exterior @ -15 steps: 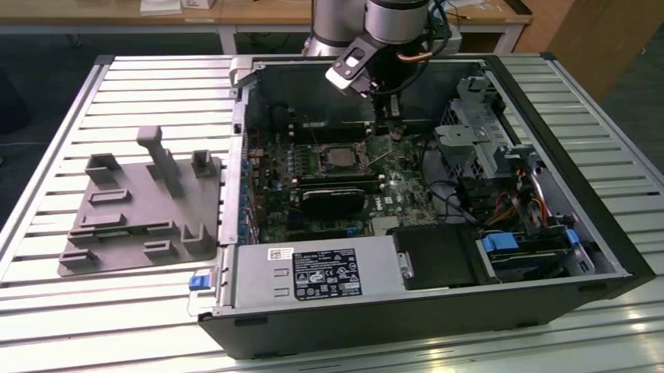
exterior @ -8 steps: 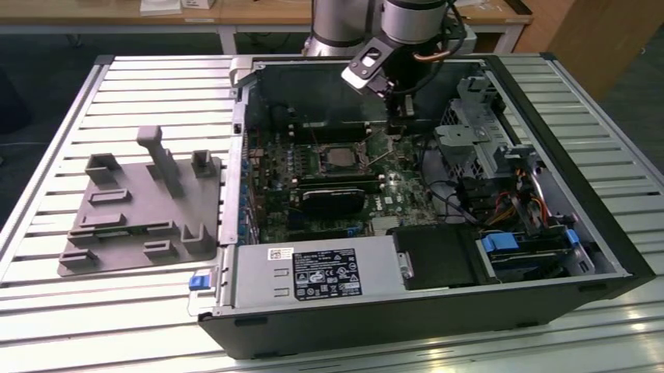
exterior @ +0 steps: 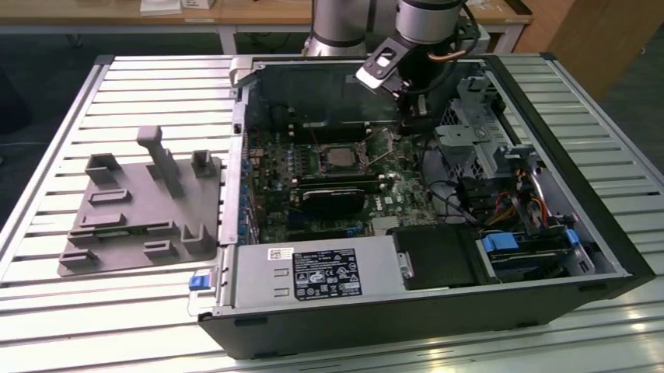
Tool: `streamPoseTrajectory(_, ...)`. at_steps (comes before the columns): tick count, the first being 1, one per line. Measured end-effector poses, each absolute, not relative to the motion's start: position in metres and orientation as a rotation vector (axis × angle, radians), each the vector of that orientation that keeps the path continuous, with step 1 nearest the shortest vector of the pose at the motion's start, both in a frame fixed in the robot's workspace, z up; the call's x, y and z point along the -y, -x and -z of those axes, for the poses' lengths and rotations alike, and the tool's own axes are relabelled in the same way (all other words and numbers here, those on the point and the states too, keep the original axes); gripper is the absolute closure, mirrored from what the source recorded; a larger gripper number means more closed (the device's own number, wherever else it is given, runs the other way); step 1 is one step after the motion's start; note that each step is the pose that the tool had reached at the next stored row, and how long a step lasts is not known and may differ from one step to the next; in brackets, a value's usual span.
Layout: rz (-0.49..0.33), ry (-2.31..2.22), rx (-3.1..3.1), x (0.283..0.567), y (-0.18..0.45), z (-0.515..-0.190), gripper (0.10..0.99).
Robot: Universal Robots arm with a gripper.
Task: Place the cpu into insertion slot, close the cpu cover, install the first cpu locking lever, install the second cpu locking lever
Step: 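Close the cpu cover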
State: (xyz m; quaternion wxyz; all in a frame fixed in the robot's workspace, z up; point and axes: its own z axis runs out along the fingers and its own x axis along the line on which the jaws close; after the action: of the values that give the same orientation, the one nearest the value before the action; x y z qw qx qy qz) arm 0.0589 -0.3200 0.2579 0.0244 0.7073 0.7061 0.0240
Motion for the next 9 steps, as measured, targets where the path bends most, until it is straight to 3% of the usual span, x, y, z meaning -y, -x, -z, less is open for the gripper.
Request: streamPoseTrajectory(9,-0.069,-2.19,-2.187,0.32,-0.061,-0.243,0.984)
